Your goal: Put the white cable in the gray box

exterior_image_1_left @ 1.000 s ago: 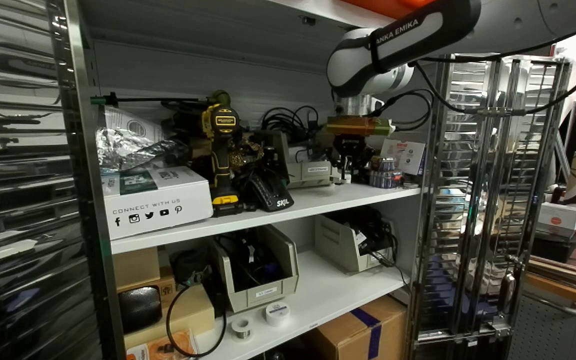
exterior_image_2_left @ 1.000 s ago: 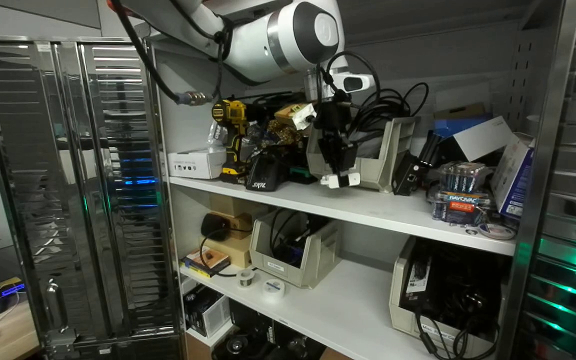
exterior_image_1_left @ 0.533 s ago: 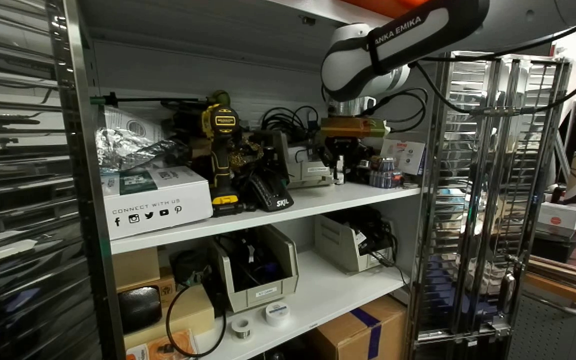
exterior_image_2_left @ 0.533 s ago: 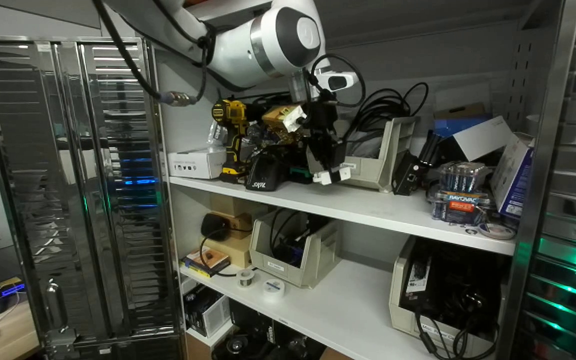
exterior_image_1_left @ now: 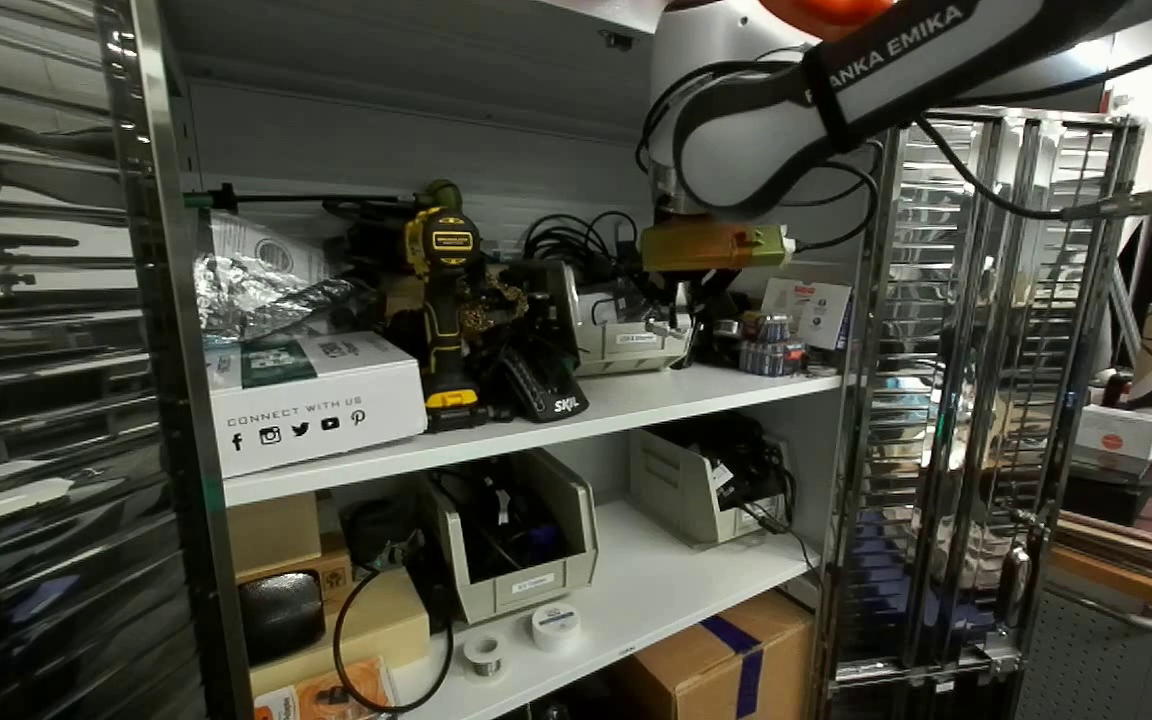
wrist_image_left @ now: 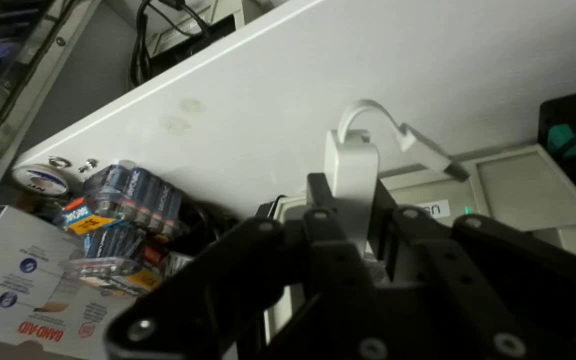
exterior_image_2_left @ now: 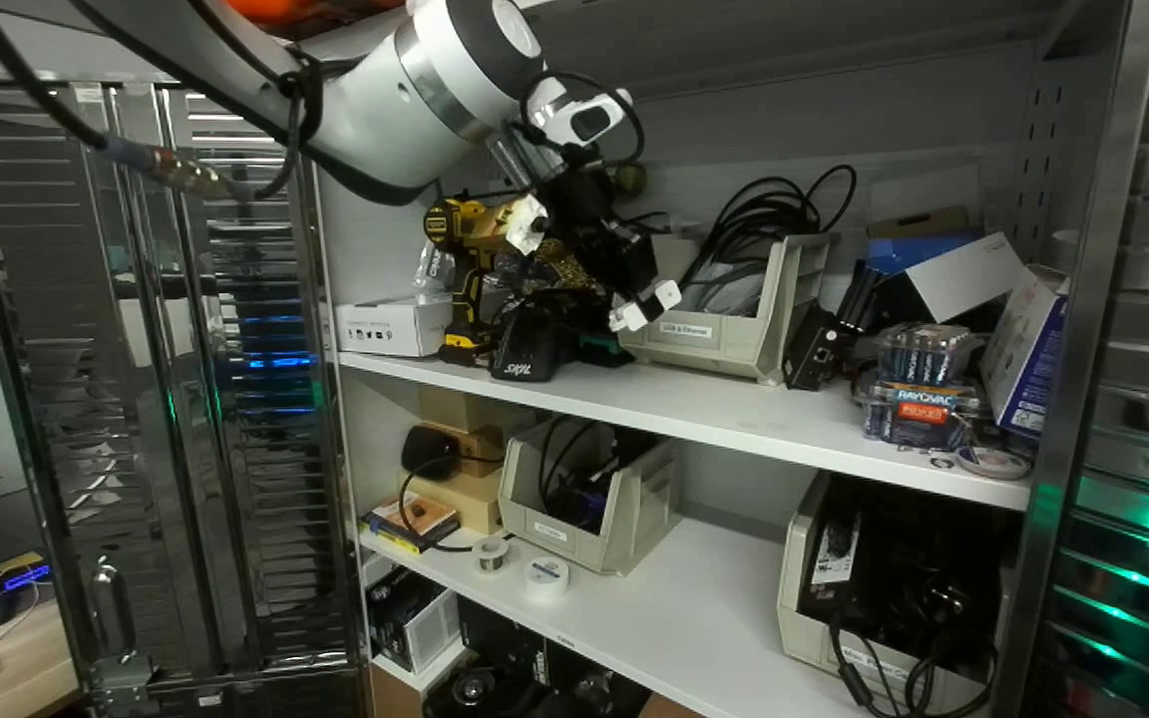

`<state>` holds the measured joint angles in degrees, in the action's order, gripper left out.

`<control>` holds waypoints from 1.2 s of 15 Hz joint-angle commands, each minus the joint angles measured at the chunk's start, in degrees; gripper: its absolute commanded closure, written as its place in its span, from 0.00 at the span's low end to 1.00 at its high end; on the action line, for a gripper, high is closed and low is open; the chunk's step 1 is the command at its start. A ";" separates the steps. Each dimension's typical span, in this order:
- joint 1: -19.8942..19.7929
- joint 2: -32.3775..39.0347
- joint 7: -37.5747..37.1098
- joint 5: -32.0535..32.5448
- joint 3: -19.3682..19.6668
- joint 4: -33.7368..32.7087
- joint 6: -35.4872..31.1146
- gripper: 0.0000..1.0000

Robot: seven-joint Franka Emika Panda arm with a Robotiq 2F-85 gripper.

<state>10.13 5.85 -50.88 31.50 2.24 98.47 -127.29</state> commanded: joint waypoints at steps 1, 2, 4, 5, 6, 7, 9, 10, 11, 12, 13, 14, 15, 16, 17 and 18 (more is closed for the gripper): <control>-1.51 -3.96 -13.76 10.55 -0.51 6.80 -7.67 0.95; -1.95 -3.74 -18.27 14.49 -0.51 7.44 -9.04 0.95; -2.74 -2.59 -26.30 22.21 -0.51 7.97 -11.22 0.95; -3.03 -1.74 -29.65 25.45 -0.62 7.57 -11.81 0.95; -3.28 -0.78 -32.72 28.69 -0.68 6.80 -12.48 0.95; -3.45 0.47 -35.40 31.36 -0.76 5.43 -13.04 0.95; -3.62 2.66 -39.68 35.46 -0.86 2.40 -13.55 0.95; -3.71 3.98 -41.15 36.31 -0.91 0.44 -13.61 0.95; -3.73 5.13 -42.44 36.85 -0.94 -1.47 -13.56 0.95; -3.75 6.68 -42.94 36.68 -0.96 -4.08 -13.14 0.95; -3.76 8.05 -43.46 36.59 -0.89 -6.28 -13.06 0.95; -3.79 9.81 -43.15 35.83 -0.80 -9.04 -12.83 0.95; -3.81 11.51 -42.72 35.32 -0.71 -11.58 -12.63 0.95; -3.86 13.30 -42.34 35.04 -0.57 -14.04 -12.64 0.95; -3.94 15.24 -41.70 34.45 -0.49 -16.61 -12.54 0.95; -4.04 17.03 -40.98 33.56 -0.51 -18.97 -12.42 0.95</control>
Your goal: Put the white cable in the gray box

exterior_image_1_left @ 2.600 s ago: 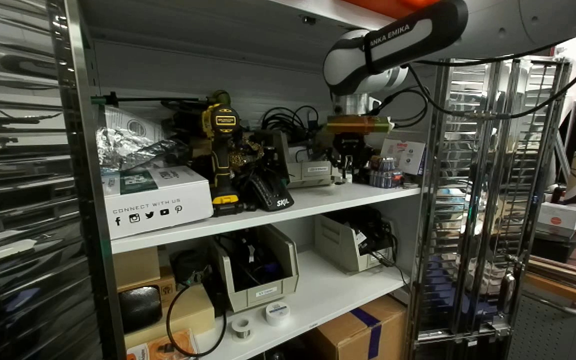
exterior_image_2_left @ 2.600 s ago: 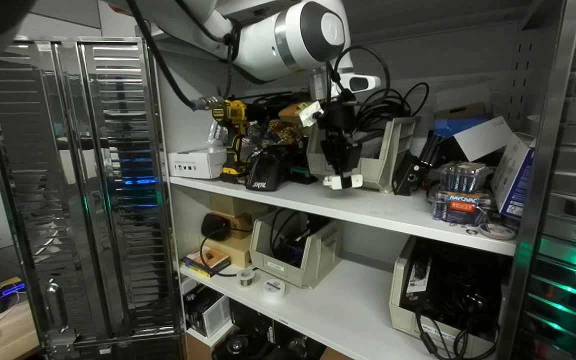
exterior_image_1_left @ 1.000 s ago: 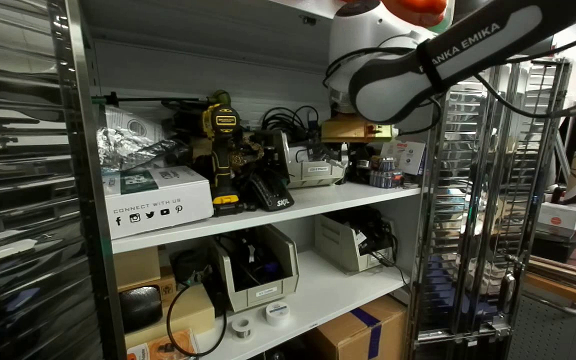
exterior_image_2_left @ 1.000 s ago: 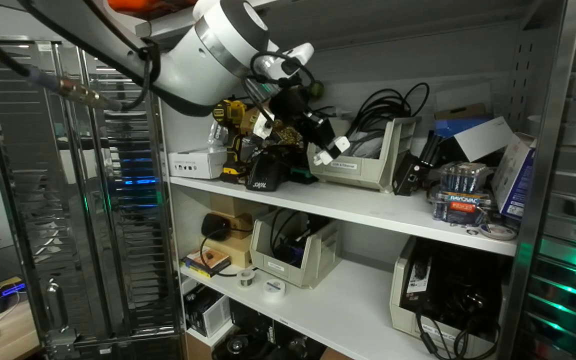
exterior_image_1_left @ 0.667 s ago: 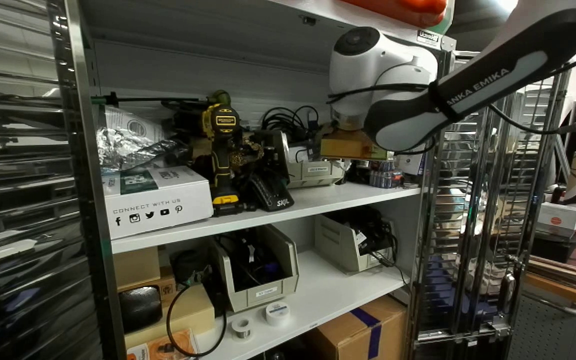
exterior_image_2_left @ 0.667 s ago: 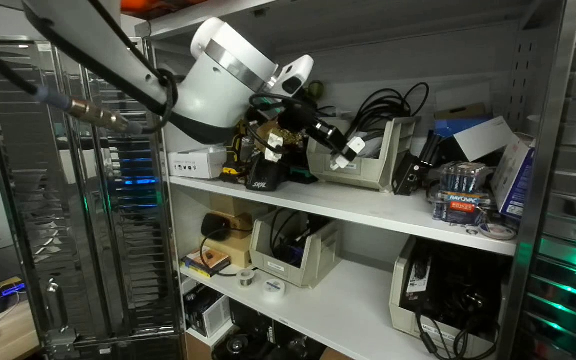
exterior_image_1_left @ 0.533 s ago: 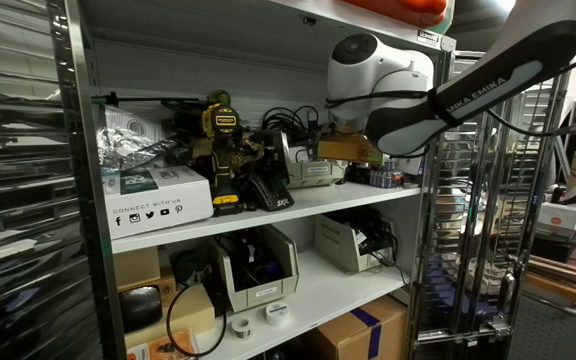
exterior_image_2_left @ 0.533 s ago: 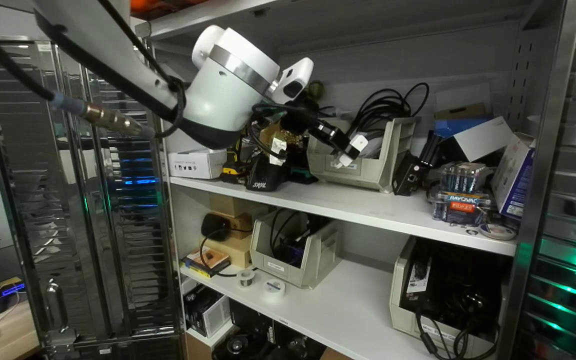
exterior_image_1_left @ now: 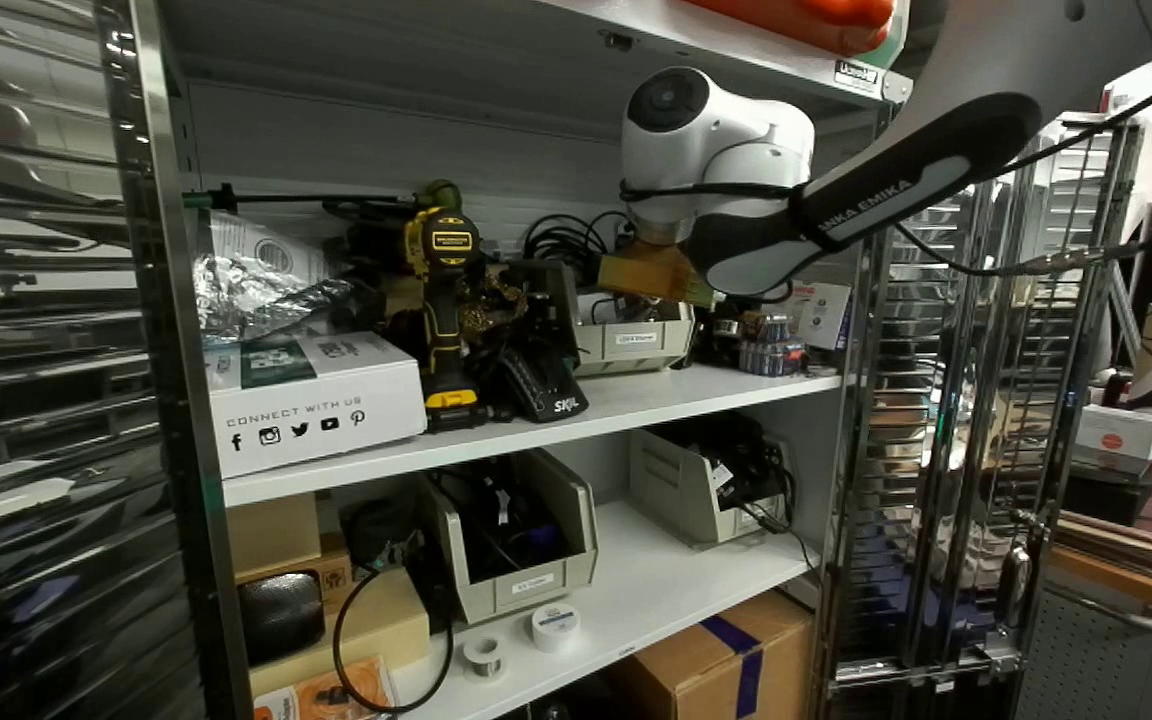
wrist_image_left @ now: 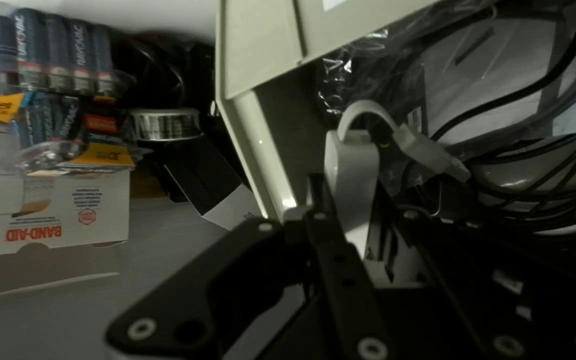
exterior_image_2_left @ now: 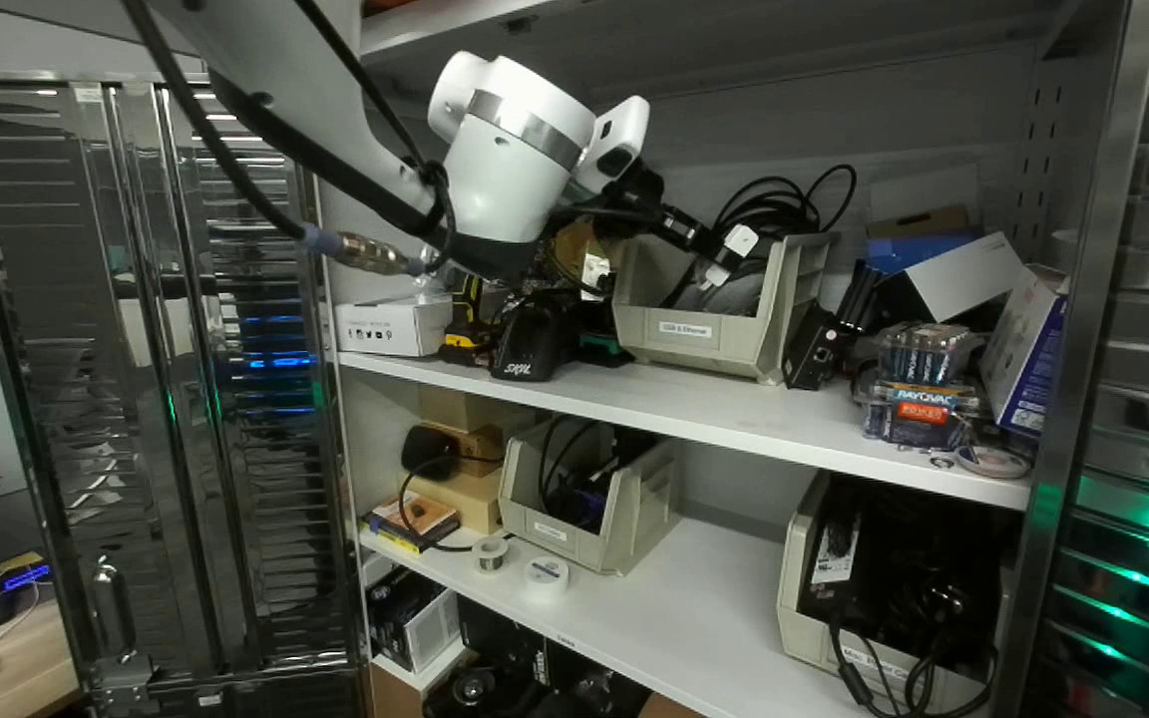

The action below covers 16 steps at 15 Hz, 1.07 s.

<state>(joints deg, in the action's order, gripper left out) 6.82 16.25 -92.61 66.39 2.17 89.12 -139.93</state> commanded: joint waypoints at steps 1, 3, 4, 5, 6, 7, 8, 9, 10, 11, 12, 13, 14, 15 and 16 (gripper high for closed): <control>-0.57 8.73 1.09 -2.01 -0.07 -12.11 0.06 0.95; -0.95 12.61 3.00 -4.22 -0.65 -16.77 0.27 0.95; -1.00 14.39 3.78 -5.21 -0.82 -18.96 0.36 0.95; -1.09 16.26 5.04 -6.57 -1.16 -21.30 0.53 0.95; -1.12 18.02 6.22 -7.84 -1.48 -23.63 0.83 0.95; -1.18 19.64 7.75 -9.18 -1.88 -25.88 1.17 0.95; -0.38 20.79 10.63 -11.72 -1.09 -27.70 1.06 0.95; -0.26 21.73 13.25 -13.37 -1.11 -29.23 1.27 0.56; -0.35 21.96 15.91 -15.68 -1.20 -30.00 1.32 0.54; -0.12 22.30 17.80 -17.22 -0.62 -31.03 1.37 0.49; -1.62 22.11 19.30 -17.35 -2.67 -31.53 2.27 0.40; -1.96 21.56 21.15 -18.46 -2.81 -31.63 2.73 0.32; -2.39 20.89 22.92 -19.71 -3.33 -31.77 3.83 0.23; -2.99 19.92 25.02 -21.23 -4.13 -31.54 4.83 0.16; -3.36 19.34 26.74 -22.55 -4.64 -31.81 6.13 0.09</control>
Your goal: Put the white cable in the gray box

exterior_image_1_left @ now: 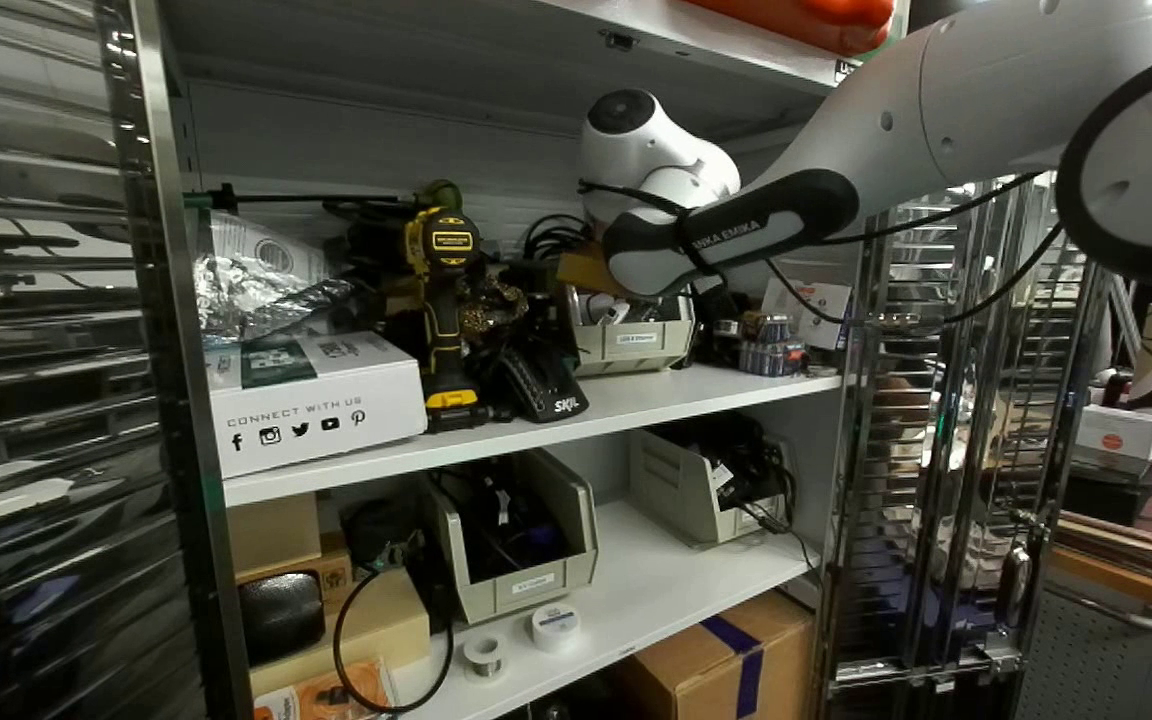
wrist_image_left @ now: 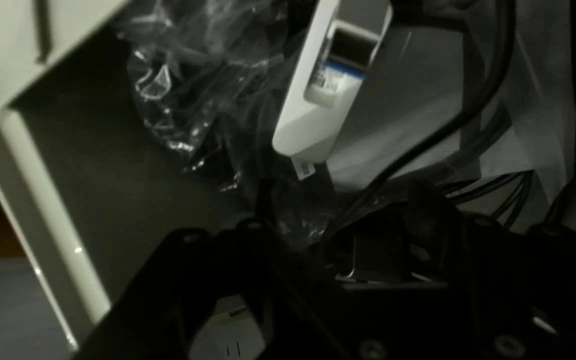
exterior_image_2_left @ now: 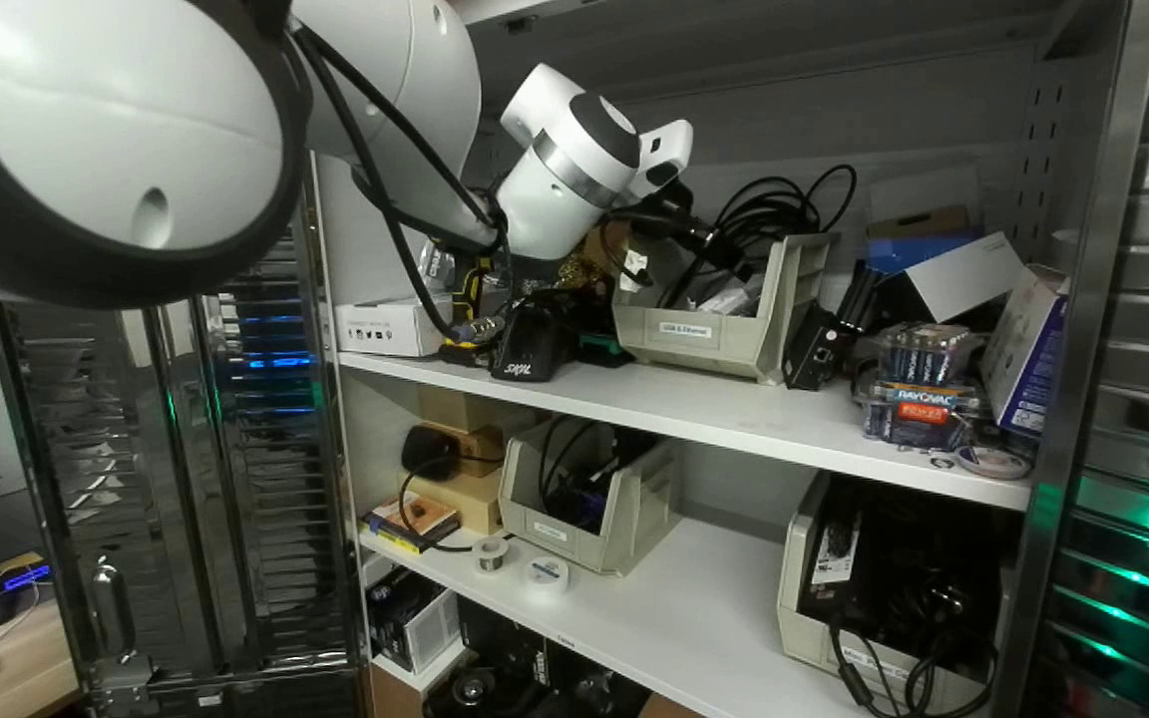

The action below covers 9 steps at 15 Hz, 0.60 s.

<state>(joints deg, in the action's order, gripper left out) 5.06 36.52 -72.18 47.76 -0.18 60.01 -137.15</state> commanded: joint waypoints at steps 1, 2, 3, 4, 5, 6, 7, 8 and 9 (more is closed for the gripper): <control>-2.10 -1.76 8.35 -5.48 -3.14 -2.57 4.59 0.02; -2.44 -2.97 10.16 -6.61 -3.80 -1.95 5.79 0.00; -2.89 -4.49 12.31 -8.06 -4.76 -0.63 6.92 0.00; -3.28 -5.79 14.38 -9.35 -5.66 0.37 8.05 0.00; -3.68 -7.27 16.30 -10.31 -6.77 3.03 8.64 0.00; -3.98 -8.37 17.41 -11.31 -7.65 4.76 8.95 0.00; -4.19 -9.56 18.81 -12.16 -8.48 6.69 9.51 0.00; -4.57 -11.28 19.78 -13.24 -9.42 9.39 9.68 0.00; -4.89 -12.70 20.35 -14.11 -10.00 11.82 9.87 0.00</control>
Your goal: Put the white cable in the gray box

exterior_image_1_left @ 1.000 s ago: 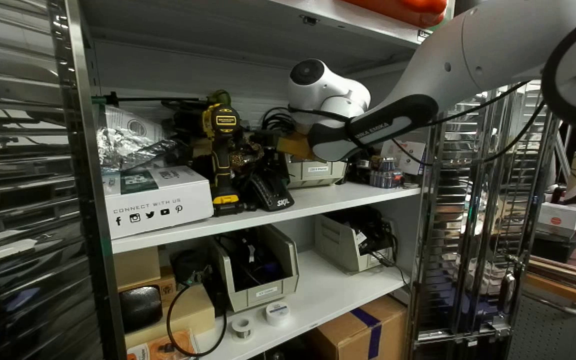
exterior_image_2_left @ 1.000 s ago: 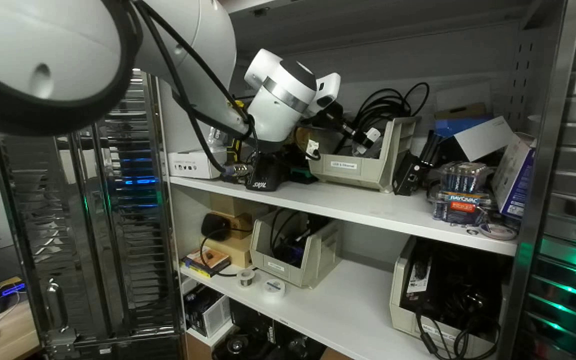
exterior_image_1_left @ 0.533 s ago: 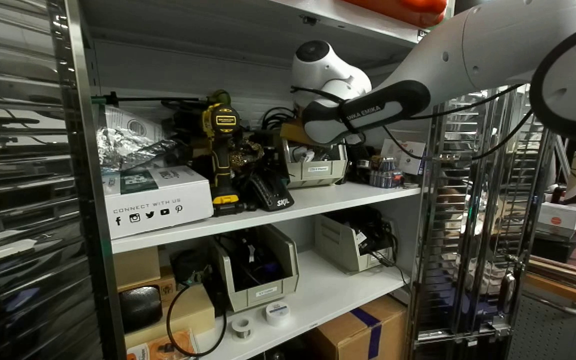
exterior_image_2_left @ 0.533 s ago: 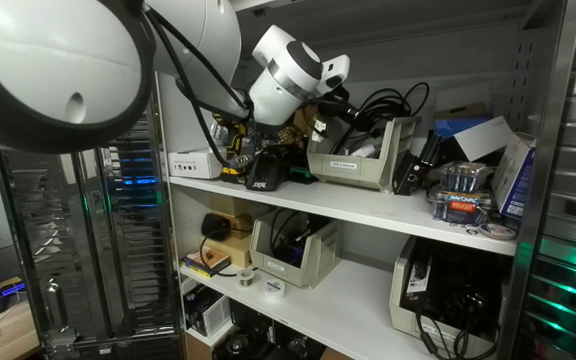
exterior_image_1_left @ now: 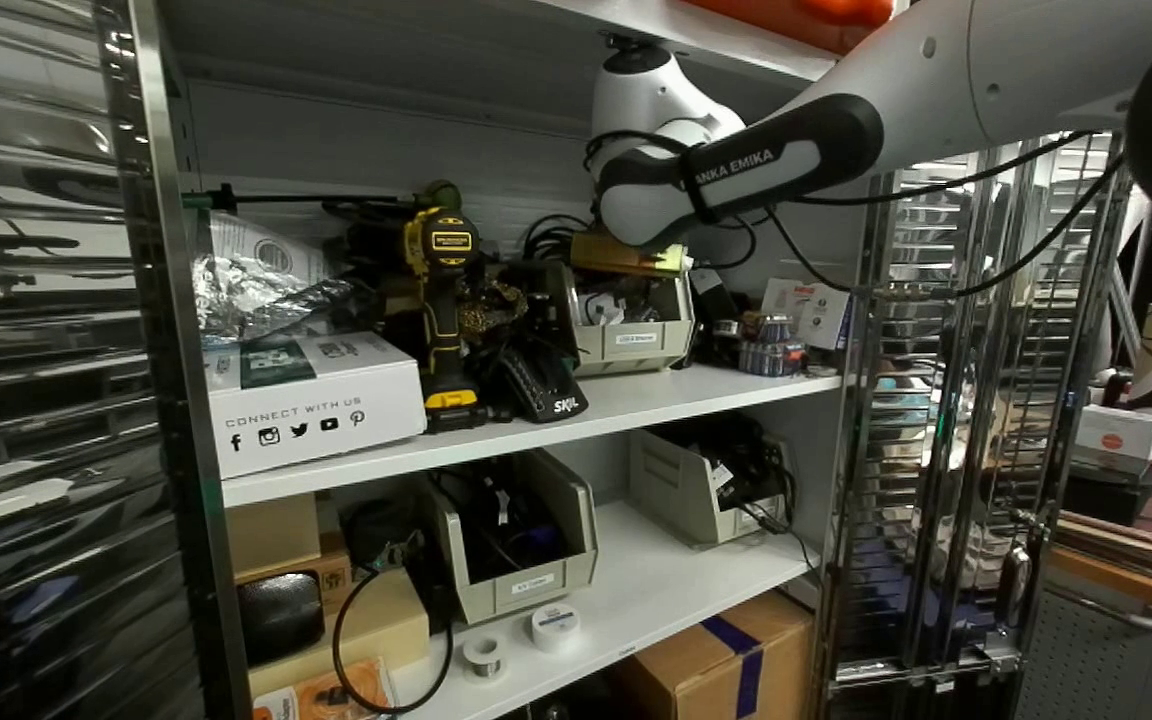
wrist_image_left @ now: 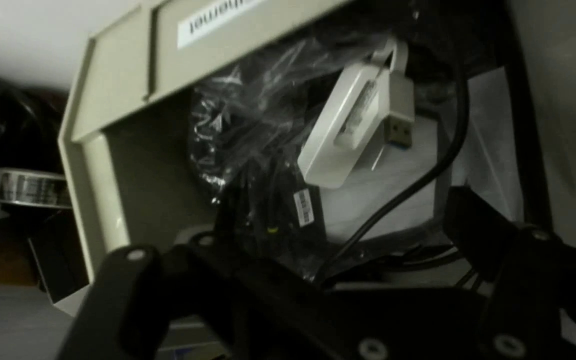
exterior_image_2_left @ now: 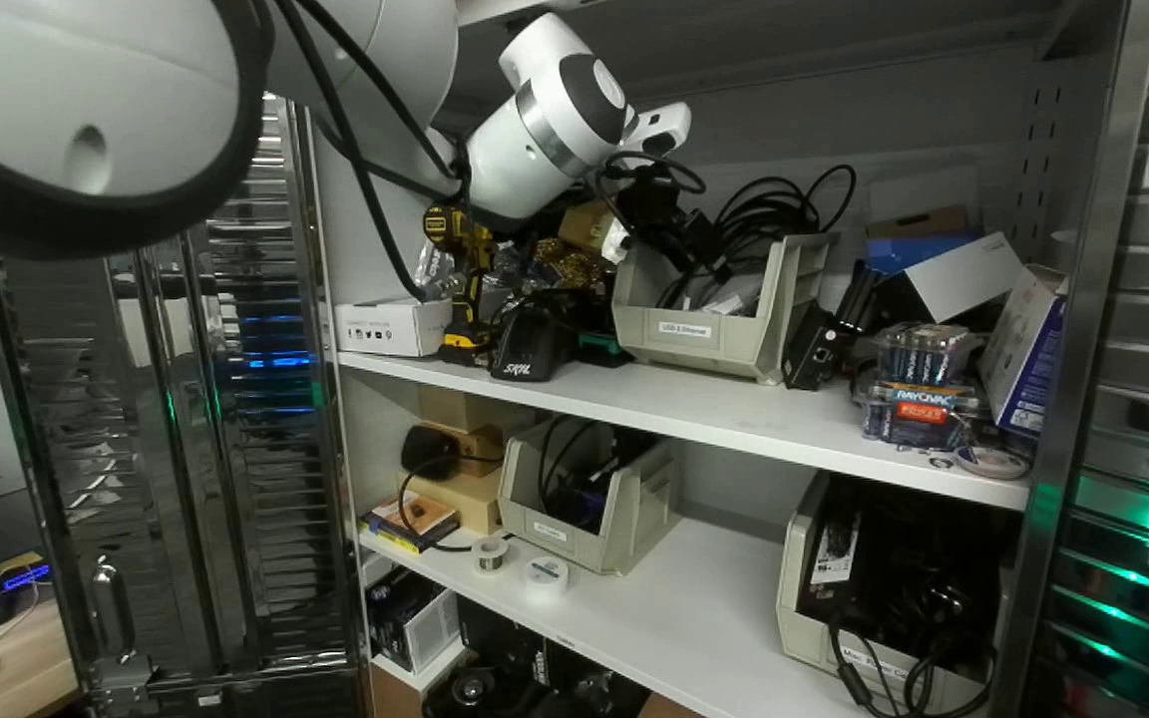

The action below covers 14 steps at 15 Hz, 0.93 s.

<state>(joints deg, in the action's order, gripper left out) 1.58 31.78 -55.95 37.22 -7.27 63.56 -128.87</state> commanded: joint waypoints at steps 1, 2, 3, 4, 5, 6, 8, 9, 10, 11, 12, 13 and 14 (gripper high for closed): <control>-1.82 -9.78 4.54 -4.18 -3.37 10.64 2.26 0.00; -2.32 -12.13 4.88 -4.64 -3.88 14.18 2.18 0.00; -2.77 -13.97 5.30 -5.50 -4.42 16.82 2.22 0.00; -3.23 -15.65 5.94 -6.64 -4.95 19.39 2.33 0.00; -3.83 -17.30 6.33 -7.87 -5.54 22.30 1.89 0.00; -4.36 -19.15 6.92 -9.39 -6.10 25.26 1.58 0.00; 0.22 -23.39 8.91 -15.71 -0.88 31.10 1.08 0.00; 0.98 -25.76 9.33 -17.64 -0.50 33.98 1.16 0.00; 1.69 -28.34 9.56 -19.71 -0.35 36.74 1.75 0.00; 2.28 -31.11 9.70 -21.46 -0.30 39.70 2.39 0.00; 2.70 -34.02 9.81 -23.49 -0.39 42.70 3.69 0.00; 3.07 -36.92 10.05 -25.63 -0.54 45.45 5.78 0.00; 3.23 -39.63 10.80 -28.22 -0.68 47.67 9.47 0.00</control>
<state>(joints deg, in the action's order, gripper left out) 3.59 2.27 -47.59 15.02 -8.82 101.42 -124.14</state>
